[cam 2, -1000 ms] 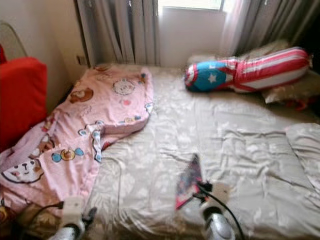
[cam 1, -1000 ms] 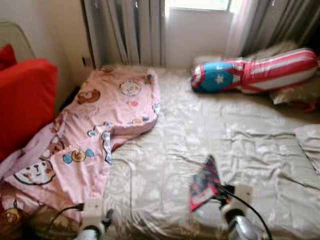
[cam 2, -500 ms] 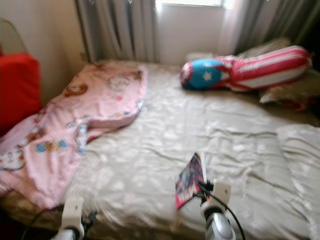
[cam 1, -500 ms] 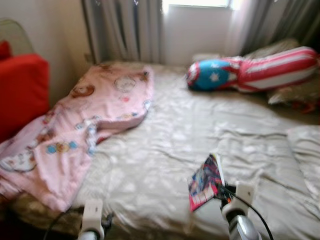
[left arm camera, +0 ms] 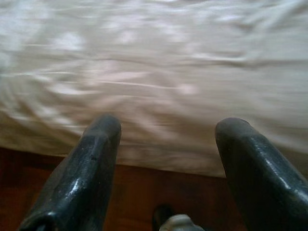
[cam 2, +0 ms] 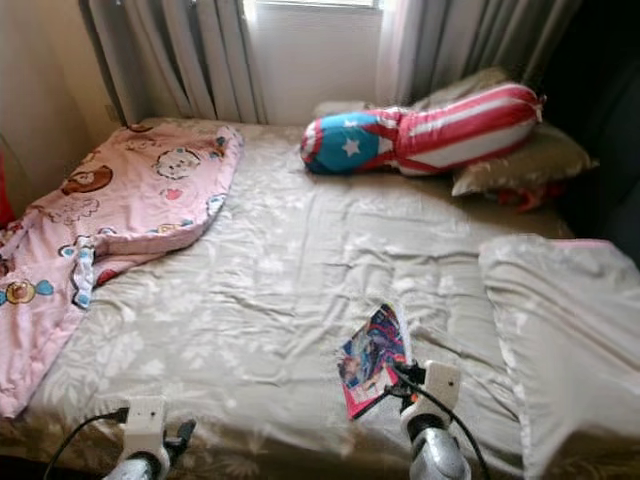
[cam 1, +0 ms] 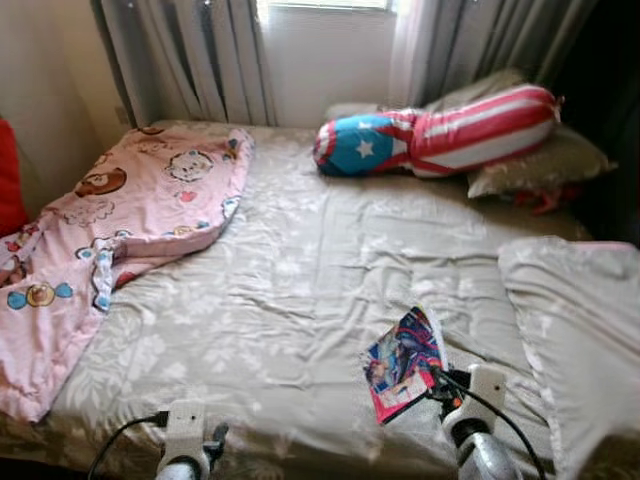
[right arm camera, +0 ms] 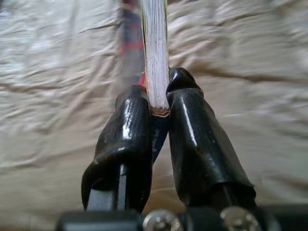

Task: Clean up the room

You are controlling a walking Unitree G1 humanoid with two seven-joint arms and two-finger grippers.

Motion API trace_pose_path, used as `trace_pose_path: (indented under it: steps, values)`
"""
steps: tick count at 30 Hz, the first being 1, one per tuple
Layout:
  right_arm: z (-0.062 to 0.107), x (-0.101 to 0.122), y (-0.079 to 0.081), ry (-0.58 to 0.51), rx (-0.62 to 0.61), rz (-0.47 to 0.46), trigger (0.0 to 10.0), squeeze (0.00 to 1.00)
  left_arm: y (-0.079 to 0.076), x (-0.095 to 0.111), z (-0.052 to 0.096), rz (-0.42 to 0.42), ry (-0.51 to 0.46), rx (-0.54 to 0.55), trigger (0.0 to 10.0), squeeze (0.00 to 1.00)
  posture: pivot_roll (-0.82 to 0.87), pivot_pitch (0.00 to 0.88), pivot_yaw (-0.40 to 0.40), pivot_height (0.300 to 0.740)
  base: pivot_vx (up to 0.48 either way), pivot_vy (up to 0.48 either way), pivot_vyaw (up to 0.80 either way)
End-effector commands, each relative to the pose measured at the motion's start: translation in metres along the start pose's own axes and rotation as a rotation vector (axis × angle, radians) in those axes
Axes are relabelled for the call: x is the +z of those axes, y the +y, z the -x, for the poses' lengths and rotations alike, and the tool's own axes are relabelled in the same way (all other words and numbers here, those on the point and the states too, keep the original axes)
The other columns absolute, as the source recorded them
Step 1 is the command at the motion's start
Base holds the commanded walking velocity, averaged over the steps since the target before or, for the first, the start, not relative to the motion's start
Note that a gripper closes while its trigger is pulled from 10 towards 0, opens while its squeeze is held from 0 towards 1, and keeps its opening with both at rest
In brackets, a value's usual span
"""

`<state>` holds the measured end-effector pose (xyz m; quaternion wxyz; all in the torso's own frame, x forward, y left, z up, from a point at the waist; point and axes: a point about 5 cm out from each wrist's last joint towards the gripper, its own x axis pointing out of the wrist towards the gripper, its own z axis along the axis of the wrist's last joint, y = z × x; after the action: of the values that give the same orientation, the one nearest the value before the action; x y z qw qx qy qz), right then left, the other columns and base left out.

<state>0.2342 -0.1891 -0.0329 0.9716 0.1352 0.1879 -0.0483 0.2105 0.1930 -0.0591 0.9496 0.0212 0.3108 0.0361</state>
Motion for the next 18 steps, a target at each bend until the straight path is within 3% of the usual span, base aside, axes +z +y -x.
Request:
trace_pose_path:
  steps: [1, 18]
  values:
    - [-0.0053, 0.0103, 0.0056, -0.049, 0.013, -0.005, 10.0, 0.0, 0.0099, -0.0011, 0.0008, -0.008, 0.006, 0.028, 10.0, 0.0, 0.01, 0.0, -0.044, 0.726, 0.0, 0.0, 0.0]
    - [-0.004, 0.0073, 0.0049, -0.038, 0.001, -0.008, 10.0, 0.0, 0.0144, -0.0013, 0.0015, 0.014, 0.004, 0.025, 10.0, 0.0, 0.01, 0.0, -0.043, 0.726, 0.0, 0.0, 0.0]
